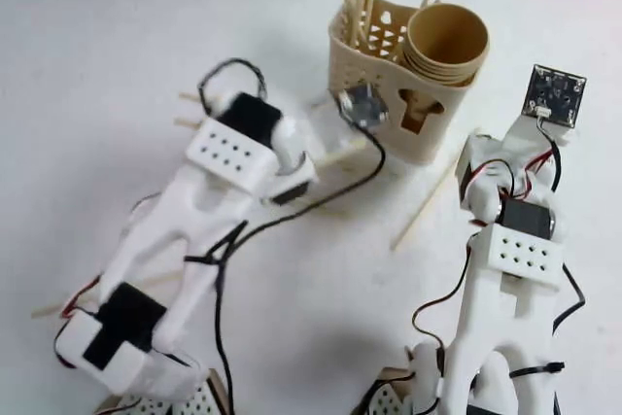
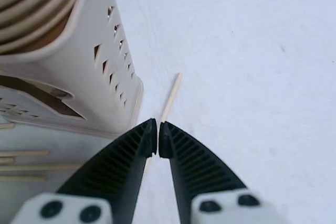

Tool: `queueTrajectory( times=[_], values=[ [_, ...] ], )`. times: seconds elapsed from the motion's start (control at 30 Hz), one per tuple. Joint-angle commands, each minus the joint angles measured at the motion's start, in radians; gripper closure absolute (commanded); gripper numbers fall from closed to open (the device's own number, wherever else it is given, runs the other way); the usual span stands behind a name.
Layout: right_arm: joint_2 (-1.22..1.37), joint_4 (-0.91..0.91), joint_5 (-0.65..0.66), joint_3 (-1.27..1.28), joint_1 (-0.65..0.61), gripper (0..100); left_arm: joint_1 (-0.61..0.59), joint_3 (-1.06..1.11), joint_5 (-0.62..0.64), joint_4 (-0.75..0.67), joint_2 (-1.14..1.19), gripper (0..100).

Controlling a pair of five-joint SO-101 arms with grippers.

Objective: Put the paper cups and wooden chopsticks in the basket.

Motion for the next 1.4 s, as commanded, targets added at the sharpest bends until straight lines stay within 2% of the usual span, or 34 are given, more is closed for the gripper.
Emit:
queueTrajectory(
  times=[0.0, 0.13, 0.3, 0.5, 0.77, 1.0, 1.13, 1.37],
  values=[
    [-0.036, -0.018, 0.000, -0.014, 0.008, 97.4, -0.019, -0.238, 0.032, 0.021, -0.065, 98],
    [-0.036, -0.018, 0.000, -0.014, 0.008, 97.4, -0.012, -0.419, 0.098, -0.028, -0.064, 98],
    [-0.036, -0.018, 0.000, -0.014, 0.008, 97.4, -0.010, -0.565, 0.184, -0.186, -0.064, 98],
    [-0.036, -0.018, 0.000, -0.014, 0.007, 97.4, -0.012, -0.577, 0.282, -0.493, -0.062, 98],
    [-0.036, -0.018, 0.000, -0.014, 0.002, 97.4, 0.033, -0.582, 0.301, -0.847, 0.035, 98],
    [-0.036, -0.018, 0.000, -0.014, 0.001, 97.4, 0.074, -0.583, 0.334, -1.005, 0.159, 98],
    [-0.036, -0.018, 0.000, -0.014, 0.001, 97.4, 0.081, -0.586, 0.379, -1.062, 0.234, 98],
    [-0.036, -0.018, 0.000, -0.014, 0.001, 97.4, 0.073, -0.586, 0.379, -1.157, 0.372, 98]
  ],
)
